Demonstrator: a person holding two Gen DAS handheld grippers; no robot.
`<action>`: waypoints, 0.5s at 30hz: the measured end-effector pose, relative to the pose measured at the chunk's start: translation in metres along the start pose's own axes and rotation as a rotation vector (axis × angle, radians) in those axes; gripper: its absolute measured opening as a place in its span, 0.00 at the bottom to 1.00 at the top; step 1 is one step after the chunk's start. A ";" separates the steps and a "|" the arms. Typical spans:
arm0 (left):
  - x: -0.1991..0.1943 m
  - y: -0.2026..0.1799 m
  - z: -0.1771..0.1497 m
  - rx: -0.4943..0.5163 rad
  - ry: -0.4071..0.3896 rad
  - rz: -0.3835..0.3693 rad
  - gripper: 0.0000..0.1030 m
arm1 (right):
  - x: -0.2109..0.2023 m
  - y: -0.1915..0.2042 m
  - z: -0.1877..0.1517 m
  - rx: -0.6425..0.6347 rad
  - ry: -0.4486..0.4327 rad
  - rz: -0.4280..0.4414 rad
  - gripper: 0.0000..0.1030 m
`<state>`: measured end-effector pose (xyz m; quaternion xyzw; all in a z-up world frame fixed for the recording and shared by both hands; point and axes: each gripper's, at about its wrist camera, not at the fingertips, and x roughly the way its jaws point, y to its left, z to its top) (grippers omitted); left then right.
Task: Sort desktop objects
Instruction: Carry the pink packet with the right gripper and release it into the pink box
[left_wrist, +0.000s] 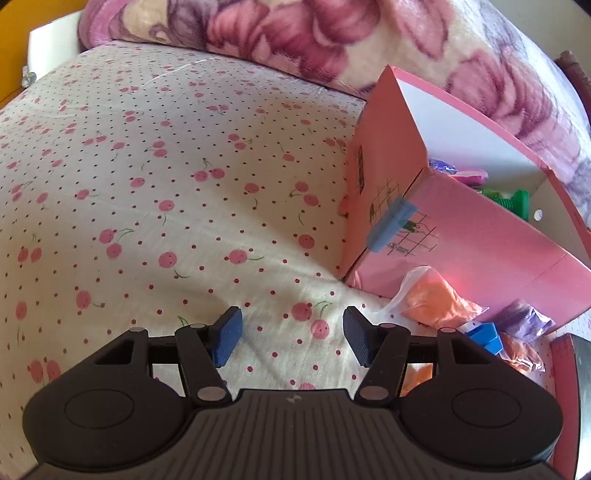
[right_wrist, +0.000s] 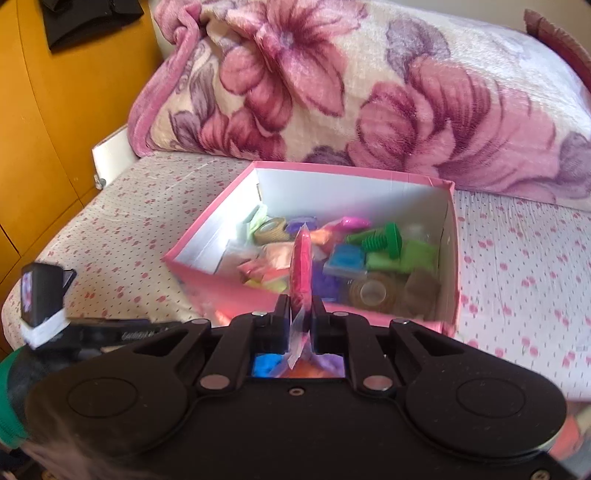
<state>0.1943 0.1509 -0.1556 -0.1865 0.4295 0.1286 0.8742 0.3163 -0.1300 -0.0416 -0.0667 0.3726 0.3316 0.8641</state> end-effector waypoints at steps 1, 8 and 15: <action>-0.001 0.003 0.001 -0.015 0.001 -0.009 0.57 | 0.006 -0.002 0.007 -0.007 0.018 -0.003 0.09; 0.002 0.013 0.005 -0.077 0.022 -0.031 0.58 | 0.057 -0.011 0.054 -0.067 0.172 0.000 0.09; 0.003 0.017 0.007 -0.103 0.030 -0.054 0.58 | 0.111 -0.020 0.064 -0.052 0.378 0.051 0.10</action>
